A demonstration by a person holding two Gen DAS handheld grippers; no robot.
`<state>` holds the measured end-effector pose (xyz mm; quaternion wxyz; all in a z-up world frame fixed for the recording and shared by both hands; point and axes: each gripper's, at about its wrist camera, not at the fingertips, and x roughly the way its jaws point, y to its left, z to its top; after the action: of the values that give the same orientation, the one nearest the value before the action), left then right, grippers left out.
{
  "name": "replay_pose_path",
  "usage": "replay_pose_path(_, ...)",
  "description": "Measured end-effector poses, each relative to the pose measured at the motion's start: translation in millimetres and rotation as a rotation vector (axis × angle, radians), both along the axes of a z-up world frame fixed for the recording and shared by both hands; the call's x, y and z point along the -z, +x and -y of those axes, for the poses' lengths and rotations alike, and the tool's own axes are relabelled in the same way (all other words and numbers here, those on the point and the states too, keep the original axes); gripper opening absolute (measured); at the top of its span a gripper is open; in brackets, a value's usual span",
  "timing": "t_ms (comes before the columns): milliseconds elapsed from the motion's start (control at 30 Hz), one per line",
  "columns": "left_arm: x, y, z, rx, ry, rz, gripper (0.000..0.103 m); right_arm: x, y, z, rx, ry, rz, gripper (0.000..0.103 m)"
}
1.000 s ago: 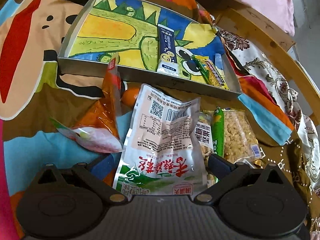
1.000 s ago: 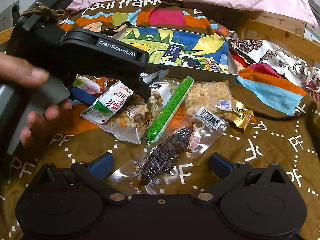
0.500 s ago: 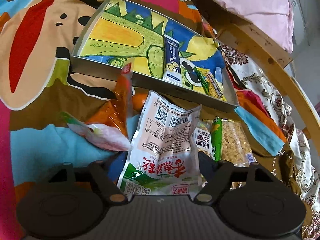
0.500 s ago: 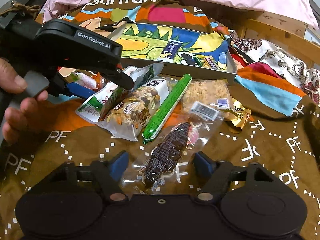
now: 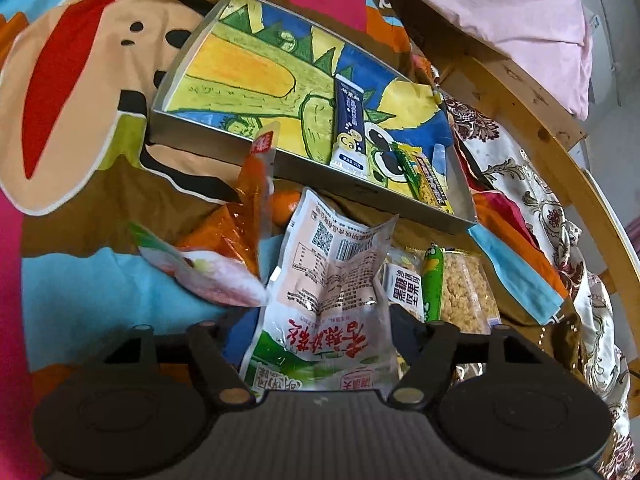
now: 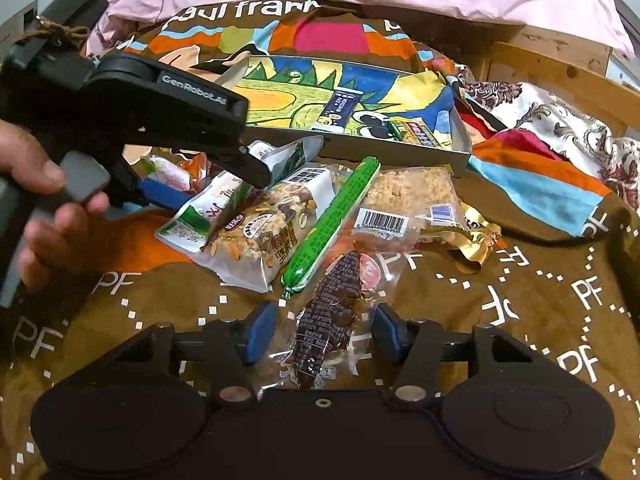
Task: Organize snacks
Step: 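Close the left tool on the white bag while the right tool grips the dried meat pack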
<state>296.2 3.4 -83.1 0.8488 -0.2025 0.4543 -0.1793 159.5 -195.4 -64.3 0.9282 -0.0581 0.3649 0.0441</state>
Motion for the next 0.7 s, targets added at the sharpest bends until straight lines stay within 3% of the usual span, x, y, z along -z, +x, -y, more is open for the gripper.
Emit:
replay_pose_path(133,4,5,9,-0.005,0.013,-0.009,0.084,1,0,-2,-0.003,-0.008,-0.003,0.068)
replay_pose_path(233,5,5,9,-0.017,0.011,-0.004,0.084,1,-1,-3,-0.005,-0.02,0.0,0.062)
replay_pose_path(300,3,3,7,-0.018,0.008,0.001,0.078,0,-2,-4,-0.008,-0.027,0.003,0.055)
replay_pose_path(467,-3,-2,-4,-0.02,-0.02,0.005,0.064,-1,-2,-2,-0.008,-0.015,0.0,0.052)
replay_pose_path(700,-5,-7,-15,-0.03,-0.054,-0.013,0.059,-3,-1,1,-0.002,0.014,-0.001,0.052)
